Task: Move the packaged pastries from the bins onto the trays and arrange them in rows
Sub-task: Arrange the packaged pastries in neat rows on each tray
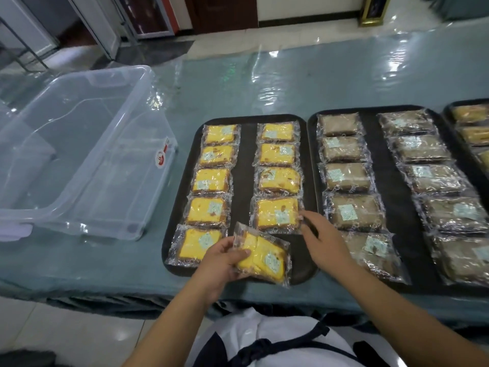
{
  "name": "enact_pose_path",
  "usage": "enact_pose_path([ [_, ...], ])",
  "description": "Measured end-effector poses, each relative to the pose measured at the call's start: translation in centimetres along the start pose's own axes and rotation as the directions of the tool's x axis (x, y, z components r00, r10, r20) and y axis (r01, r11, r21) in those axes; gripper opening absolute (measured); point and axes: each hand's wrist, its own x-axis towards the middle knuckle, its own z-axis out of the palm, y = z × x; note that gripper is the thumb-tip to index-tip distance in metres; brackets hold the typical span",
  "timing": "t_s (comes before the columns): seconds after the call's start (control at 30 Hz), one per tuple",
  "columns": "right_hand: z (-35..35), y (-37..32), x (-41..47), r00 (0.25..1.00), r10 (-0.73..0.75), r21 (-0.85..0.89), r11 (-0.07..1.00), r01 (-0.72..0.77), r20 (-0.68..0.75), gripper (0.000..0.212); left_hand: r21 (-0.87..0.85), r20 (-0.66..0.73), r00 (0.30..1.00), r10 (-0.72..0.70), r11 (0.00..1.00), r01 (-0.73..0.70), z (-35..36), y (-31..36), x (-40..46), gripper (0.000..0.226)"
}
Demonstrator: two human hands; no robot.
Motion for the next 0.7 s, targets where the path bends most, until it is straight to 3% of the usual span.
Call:
enact_pose_path([
  [0.07,-0.6,0.5,-1.6,1.0,0.003,0.015,1.0,-0.003,-0.021,0.039,0.025,0.035,0.999,0.001,1.0,-0.002,1.2,0.0,0.7,0.023],
  [0.13,-0.8,1.1,-3.0,1.0,-0.004,-0.005,1.0,0.004,-0.006,0.04,0.248,-0.006,0.999,0.04,0.968,-0.037,1.7,-0.5,1.8,0.03],
  [0.2,-0.7,1.6,-4.0,0.999,-0.006,-0.085,0.996,0.01,0.049,0.045,0.647,-0.04,0.988,0.152,0.757,-0.09,1.7,-1.3,2.9,0.048],
  [0.27,-0.2,2.2,-4.5,0.991,-0.027,-0.232,0.971,0.057,0.131,0.049,0.801,-0.014,0.974,0.224,0.586,-0.123,1.7,-1.8,3.4,0.06],
  [0.43,1.4,3.4,-5.1,0.963,-0.042,-0.525,0.831,0.181,0.265,0.053,0.901,0.167,0.908,0.385,0.315,-0.3,2.0,-2.5,4.0,0.064],
  [0.5,1.6,3.3,-5.2,0.966,-0.056,-0.535,0.824,0.187,0.251,0.067,0.927,0.283,0.899,0.334,0.146,-0.346,2.8,-3.1,4.4,0.067],
  [0.57,1.8,3.2,-5.3,0.97,-0.08,-0.545,0.815,0.196,0.229,0.069,0.936,0.34,0.918,0.202,0.019,-0.351,3.4,-4.2,4.6,0.068],
  [0.63,1.7,3.1,-5.2,0.973,-0.119,-0.566,0.796,0.213,0.199,0.059,0.937,0.342,0.926,0.159,0.013,-0.348,3.6,-4.8,4.8,0.067],
  [0.7,1.4,2.5,-4.6,0.977,-0.123,-0.571,0.796,0.201,0.173,0.048,0.928,0.337,0.911,0.238,0.079,-0.364,2.9,-4.3,4.9,0.061],
])
